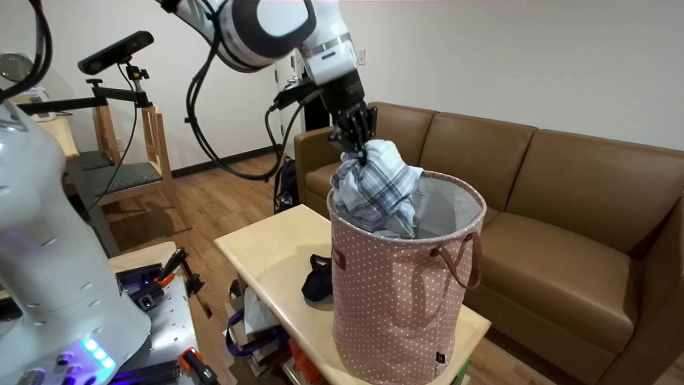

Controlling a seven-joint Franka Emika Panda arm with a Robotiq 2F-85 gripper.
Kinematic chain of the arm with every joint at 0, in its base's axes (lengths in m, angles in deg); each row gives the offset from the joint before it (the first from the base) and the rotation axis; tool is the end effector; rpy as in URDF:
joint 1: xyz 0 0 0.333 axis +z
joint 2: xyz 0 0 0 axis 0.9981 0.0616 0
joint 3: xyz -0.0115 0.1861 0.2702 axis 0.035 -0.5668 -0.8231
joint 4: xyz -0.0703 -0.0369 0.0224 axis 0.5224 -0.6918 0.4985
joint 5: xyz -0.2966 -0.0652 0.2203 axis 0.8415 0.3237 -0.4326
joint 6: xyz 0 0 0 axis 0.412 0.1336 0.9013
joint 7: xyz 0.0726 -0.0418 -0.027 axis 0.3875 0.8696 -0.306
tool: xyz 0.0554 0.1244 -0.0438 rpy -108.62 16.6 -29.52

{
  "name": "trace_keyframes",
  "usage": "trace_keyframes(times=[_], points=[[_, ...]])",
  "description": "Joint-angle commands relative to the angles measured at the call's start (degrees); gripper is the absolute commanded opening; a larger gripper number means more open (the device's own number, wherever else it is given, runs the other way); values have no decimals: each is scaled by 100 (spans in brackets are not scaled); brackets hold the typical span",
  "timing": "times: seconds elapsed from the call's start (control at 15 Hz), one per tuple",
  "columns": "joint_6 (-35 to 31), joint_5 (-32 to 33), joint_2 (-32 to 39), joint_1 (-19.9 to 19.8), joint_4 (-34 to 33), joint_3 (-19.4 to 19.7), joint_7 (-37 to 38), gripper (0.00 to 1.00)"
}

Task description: Put the pajama pants into the laundry bin

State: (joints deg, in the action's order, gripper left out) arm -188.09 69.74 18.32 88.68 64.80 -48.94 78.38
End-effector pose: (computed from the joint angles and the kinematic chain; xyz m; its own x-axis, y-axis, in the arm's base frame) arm 0.4520 -0.0844 0.4080 0.1981 -0.9578 0.2081 -0.9296 -0.2509 -0.2698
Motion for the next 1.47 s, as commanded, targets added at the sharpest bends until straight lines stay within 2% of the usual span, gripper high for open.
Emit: trace_keyframes(times=[0.0,0.07,0.13,0.47,0.53,0.6,0.8,0.87,1.13,1.2,1.4], points=[[-212,-1505,1054,-320,-230,60,-1294,6],[-60,-1020,536,-559,-22,-329,-802,6],[-116,-1113,736,-621,-40,-313,-944,10],[-117,-1099,661,-709,-50,-500,-925,10],[-62,-952,635,-712,-83,-567,-848,5],[69,-918,625,-701,-153,-626,-870,6],[665,-737,816,-752,-623,-655,-1811,6],[774,-852,877,-737,-763,-608,-2255,6],[757,-862,1542,-877,-1421,-425,-3821,5],[696,-867,1162,-869,-1056,-529,-3195,10],[697,-856,1506,-888,-1321,-434,-3640,10]])
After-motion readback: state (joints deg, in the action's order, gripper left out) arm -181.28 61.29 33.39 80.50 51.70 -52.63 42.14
